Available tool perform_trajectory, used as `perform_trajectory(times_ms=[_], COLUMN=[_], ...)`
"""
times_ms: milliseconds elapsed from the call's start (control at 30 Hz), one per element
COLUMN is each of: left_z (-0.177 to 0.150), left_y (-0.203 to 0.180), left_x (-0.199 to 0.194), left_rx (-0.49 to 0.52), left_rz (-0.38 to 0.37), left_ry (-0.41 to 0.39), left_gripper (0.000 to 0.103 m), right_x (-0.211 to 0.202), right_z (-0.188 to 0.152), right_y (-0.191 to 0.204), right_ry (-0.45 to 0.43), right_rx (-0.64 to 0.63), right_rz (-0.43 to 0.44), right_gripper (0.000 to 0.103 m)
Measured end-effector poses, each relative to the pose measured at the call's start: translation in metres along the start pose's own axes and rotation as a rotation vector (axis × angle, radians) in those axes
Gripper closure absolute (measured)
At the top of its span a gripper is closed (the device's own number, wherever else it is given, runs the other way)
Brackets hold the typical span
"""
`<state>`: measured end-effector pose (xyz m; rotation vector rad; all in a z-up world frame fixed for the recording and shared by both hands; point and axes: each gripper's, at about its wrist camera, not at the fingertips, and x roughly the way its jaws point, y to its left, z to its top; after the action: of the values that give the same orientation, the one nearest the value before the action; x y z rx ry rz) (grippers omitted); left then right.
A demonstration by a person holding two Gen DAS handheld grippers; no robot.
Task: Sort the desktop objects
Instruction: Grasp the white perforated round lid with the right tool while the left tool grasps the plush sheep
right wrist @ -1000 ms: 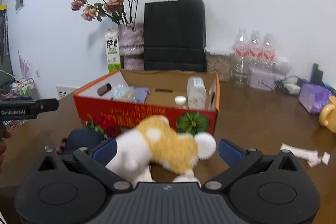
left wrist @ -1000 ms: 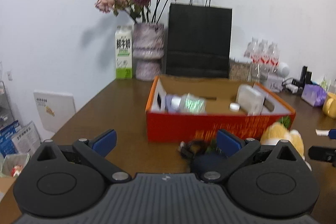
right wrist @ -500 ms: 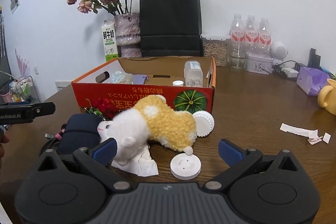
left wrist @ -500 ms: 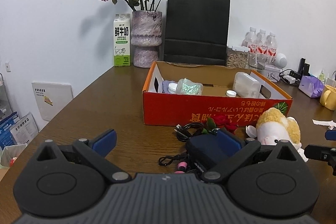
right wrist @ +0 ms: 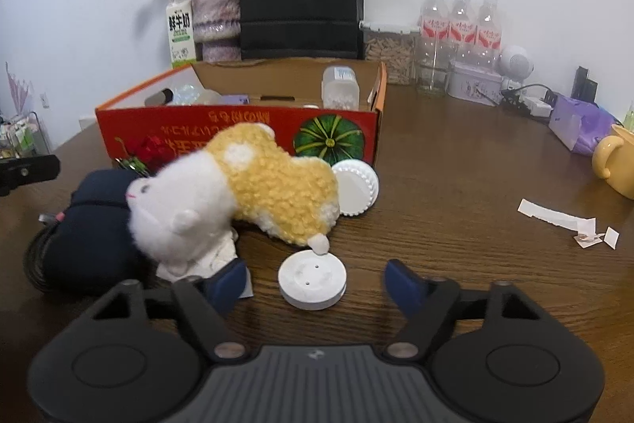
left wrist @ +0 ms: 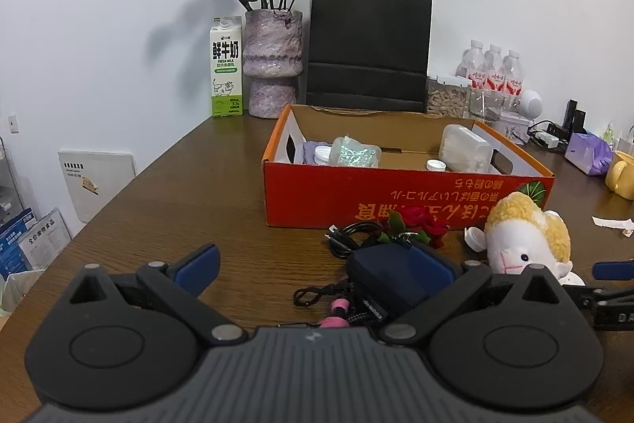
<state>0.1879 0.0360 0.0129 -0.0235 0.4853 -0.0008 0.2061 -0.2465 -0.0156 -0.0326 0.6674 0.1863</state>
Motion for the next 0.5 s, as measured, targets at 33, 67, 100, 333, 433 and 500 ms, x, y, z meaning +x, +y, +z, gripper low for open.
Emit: perform_trajectory(times_ms=[33, 67, 100, 333, 433, 500], left_z=[0.0, 0.0, 0.0, 0.004, 0.008, 0.012], left_y=[-0.001, -0.001, -0.001, -0.012, -0.021, -0.028], left_x=[0.0, 0.0, 0.001, 0.003, 0.002, 0.002], left_rx=[0.0, 0.0, 0.0, 0.015, 0.032, 0.048], left_rz=[0.0, 0.001, 0.001, -0.023, -0.047, -0.062], left_ry=[0.0, 0.0, 0.001, 0.007, 0.001, 0.0], left_gripper=[0.0, 0.0, 0.0, 0.0, 0.0, 0.0], right_x=[0.002, 0.004, 0.006, 0.006, 0.002, -0.001], right_z=[0.0, 0.0, -0.001, -0.003, -0.003, -0.002], right_y=[0.0, -0.001, -0.001, -0.002, -0.006, -0.009], right_ry=[0.007, 0.014, 0.023, 0.004, -0.007, -0.019], right_rx=[0.0, 0.002, 0.002, -0.008, 0.003, 0.008], right_rz=[0.0, 0.001, 0.002, 0.014, 0.017, 0.016], right_gripper=[0.034, 0.039, 0.043, 0.065, 0.065, 0.065])
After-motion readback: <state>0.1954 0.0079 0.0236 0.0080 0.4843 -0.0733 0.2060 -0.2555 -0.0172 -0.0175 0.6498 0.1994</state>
